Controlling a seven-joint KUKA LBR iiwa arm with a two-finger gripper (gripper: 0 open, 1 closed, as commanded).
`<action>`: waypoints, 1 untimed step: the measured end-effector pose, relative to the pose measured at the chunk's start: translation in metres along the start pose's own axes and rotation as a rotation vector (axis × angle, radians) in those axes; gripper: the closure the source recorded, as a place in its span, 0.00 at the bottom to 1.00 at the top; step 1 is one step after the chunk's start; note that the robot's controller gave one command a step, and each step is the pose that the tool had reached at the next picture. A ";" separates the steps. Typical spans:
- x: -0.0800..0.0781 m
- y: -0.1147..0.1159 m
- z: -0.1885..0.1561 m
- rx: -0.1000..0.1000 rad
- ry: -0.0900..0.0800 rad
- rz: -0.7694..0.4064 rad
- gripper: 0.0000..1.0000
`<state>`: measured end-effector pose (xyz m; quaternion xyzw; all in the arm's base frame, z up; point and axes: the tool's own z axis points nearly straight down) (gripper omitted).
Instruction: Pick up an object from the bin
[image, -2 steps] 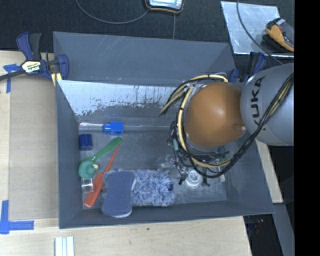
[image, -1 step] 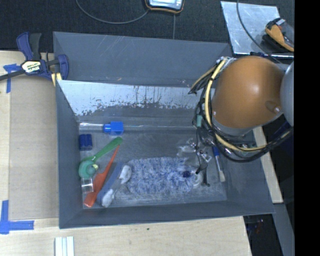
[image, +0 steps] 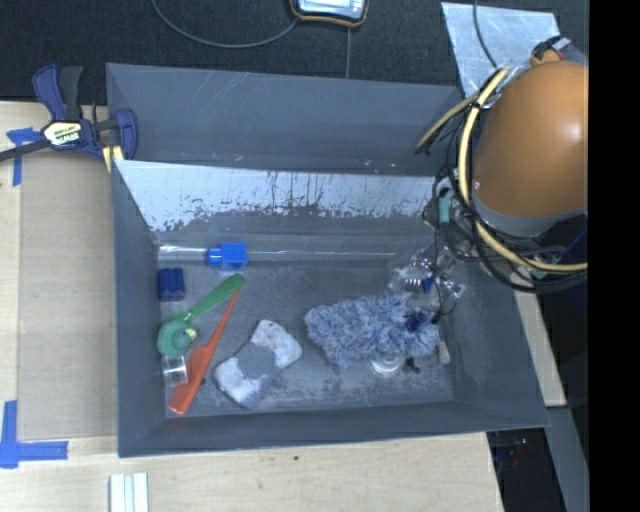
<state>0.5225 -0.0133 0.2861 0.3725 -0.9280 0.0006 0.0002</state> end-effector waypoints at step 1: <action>-0.009 0.048 0.091 0.005 -0.003 -0.179 1.00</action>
Offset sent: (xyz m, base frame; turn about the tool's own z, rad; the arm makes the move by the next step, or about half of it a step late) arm 0.0027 0.0045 -0.1283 -0.3202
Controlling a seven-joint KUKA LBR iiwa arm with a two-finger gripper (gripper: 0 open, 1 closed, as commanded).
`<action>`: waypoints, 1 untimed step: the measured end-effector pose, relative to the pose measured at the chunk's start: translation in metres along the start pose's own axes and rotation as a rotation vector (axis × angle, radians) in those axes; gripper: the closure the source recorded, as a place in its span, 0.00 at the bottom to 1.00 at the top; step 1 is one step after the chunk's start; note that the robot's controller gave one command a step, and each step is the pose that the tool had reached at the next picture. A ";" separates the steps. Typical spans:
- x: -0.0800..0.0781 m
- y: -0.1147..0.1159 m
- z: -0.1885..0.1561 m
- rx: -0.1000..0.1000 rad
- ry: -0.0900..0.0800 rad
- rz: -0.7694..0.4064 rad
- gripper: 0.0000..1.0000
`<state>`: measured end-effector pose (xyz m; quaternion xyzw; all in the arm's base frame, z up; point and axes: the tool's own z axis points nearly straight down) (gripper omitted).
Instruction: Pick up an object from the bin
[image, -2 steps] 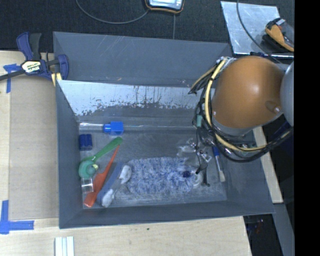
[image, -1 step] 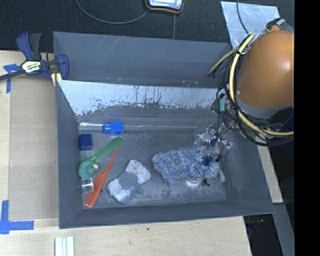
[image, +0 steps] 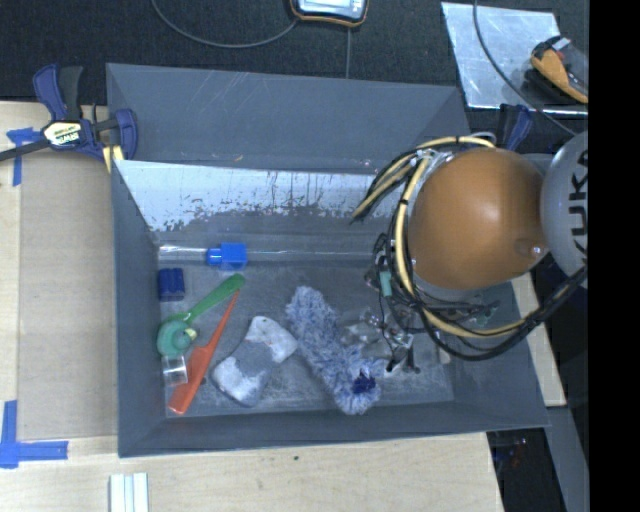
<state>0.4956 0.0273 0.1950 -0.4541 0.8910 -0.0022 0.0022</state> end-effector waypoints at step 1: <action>0.013 -0.047 0.039 0.004 -0.002 -0.137 1.00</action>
Offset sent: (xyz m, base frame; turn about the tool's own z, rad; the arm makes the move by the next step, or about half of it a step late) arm 0.0070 0.0035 -0.0360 -0.3046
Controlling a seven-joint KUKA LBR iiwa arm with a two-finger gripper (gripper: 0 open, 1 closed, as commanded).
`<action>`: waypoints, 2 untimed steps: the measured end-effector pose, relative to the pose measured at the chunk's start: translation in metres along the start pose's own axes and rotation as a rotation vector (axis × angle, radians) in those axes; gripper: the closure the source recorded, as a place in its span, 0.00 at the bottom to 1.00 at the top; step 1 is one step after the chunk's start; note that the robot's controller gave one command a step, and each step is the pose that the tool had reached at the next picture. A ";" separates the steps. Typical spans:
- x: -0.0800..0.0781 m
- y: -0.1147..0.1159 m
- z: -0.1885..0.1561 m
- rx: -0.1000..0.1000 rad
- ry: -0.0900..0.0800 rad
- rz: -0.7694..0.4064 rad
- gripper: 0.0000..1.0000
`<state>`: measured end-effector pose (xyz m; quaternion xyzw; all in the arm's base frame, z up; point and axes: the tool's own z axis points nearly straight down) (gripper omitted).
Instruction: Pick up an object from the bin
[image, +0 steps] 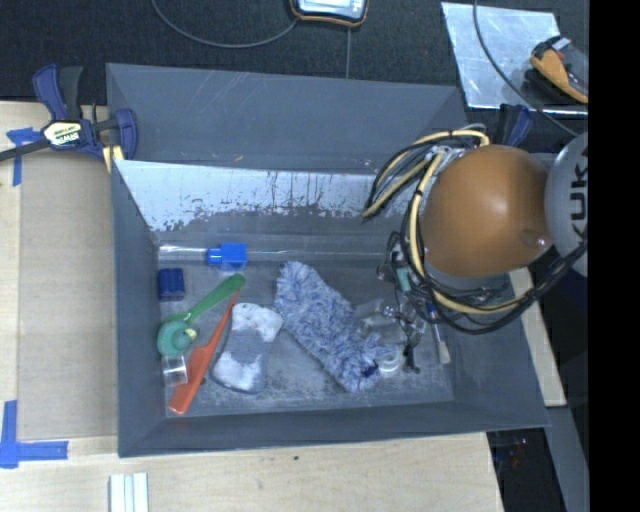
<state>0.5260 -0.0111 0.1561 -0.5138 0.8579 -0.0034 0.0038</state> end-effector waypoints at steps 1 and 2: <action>-0.026 0.040 -0.003 -0.006 -0.002 -0.162 1.00; 0.013 0.012 0.060 -0.003 0.001 -0.298 1.00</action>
Offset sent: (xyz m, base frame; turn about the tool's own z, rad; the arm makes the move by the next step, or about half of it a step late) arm -0.0149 -0.0043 -0.0583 -0.3020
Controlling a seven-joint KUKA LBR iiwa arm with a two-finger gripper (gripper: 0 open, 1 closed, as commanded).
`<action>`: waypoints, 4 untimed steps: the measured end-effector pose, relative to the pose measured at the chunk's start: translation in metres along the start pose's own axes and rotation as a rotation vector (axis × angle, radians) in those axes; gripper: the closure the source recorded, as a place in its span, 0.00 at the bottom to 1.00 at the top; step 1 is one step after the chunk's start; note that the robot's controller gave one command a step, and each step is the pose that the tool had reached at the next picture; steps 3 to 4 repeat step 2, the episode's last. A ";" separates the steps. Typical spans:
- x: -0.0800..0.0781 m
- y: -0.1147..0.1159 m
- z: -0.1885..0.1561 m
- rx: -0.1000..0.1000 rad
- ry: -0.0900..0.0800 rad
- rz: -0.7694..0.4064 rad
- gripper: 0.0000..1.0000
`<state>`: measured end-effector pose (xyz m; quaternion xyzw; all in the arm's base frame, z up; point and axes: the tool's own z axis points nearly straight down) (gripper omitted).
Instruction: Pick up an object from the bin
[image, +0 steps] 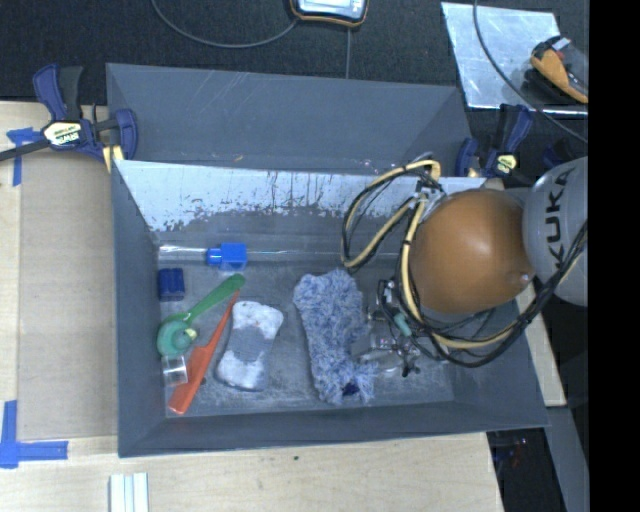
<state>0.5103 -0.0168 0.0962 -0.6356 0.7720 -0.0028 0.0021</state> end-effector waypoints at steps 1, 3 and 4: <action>-0.102 0.045 -0.013 0.004 -0.010 -0.118 1.00; -0.084 0.036 -0.033 -0.007 -0.008 -0.101 1.00; -0.084 0.036 -0.033 -0.007 -0.008 -0.101 1.00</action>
Offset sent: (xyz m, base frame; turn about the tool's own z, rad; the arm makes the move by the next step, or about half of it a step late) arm 0.0061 0.0229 0.1360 -0.0385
